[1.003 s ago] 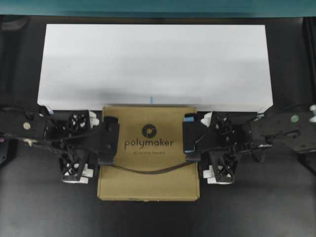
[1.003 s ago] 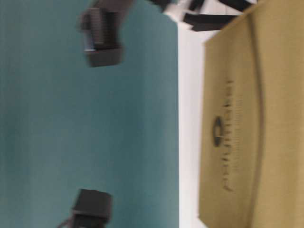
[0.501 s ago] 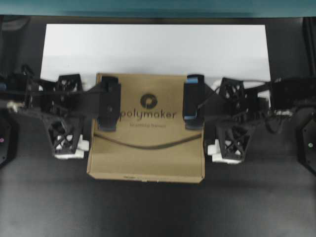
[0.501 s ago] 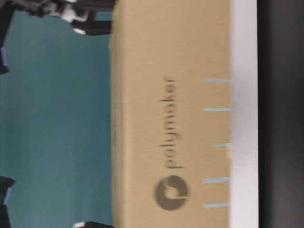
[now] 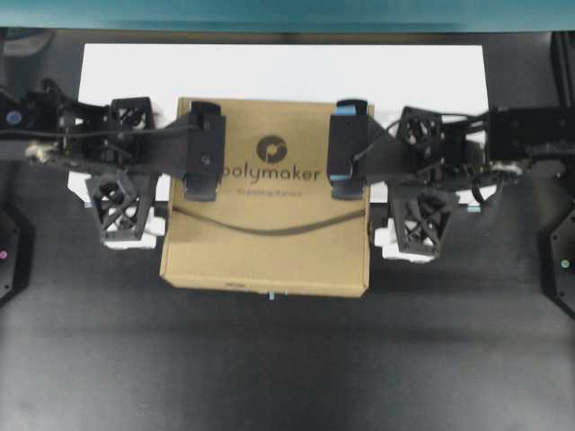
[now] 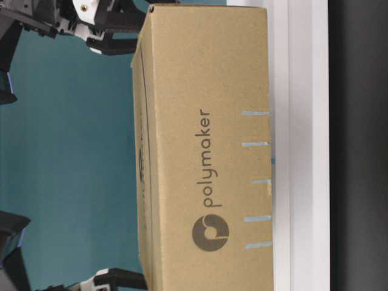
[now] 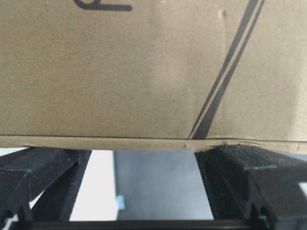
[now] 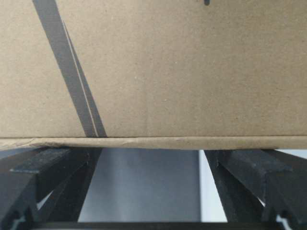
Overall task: Place the cardboard box on the stand after clamping it between your arms.
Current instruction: 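Lift the clamped box and carry it back over the white stand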
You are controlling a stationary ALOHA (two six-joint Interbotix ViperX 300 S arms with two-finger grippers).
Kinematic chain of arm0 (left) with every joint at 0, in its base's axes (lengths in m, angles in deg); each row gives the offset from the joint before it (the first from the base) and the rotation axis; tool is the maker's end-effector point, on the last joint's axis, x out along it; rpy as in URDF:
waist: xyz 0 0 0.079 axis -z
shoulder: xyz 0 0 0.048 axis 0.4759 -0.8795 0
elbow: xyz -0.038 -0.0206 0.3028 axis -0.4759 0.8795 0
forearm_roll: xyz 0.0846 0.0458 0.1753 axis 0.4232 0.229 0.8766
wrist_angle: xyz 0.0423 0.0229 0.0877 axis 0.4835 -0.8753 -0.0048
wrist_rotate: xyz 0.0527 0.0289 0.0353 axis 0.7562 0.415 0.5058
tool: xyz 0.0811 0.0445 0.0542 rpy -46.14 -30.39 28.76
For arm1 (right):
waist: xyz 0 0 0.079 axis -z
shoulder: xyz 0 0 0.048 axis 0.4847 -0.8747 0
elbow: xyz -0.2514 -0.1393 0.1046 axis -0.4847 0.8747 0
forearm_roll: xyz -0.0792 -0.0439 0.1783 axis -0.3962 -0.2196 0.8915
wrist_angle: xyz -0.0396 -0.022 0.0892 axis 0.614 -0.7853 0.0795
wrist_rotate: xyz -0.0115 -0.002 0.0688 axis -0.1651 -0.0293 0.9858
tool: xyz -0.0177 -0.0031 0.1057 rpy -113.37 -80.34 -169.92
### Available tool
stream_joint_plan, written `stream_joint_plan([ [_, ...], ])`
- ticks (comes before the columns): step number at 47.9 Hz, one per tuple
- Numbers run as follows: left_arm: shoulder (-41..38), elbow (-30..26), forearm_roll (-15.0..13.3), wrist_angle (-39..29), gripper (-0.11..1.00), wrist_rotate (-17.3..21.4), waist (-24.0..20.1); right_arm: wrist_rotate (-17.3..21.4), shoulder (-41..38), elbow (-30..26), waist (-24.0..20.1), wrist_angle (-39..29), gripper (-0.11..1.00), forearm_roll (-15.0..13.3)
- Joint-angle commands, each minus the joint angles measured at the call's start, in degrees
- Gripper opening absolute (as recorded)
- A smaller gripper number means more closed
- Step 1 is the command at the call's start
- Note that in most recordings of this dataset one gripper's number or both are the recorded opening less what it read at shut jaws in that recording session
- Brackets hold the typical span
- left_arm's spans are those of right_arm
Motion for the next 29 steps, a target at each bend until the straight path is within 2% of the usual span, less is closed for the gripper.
stream_joint_plan([
  [1, -0.3, -2.7, -0.2, 4.0, 0.80, 0.2, -1.0, -2.2, -1.0, -3.1, 1.1, 4.7, 0.80, 0.2],
  [11, -2.5, -0.9, -0.2, 7.2, 0.80, 1.8, -2.9, -4.7, -2.5, -1.5, 2.9, 7.3, 0.81, 0.2],
  [29, -3.6, -1.7, -0.2, 8.2, 0.80, 3.9, -6.7, -8.5, -3.2, 0.7, 6.8, 9.1, 0.81, 0.2],
])
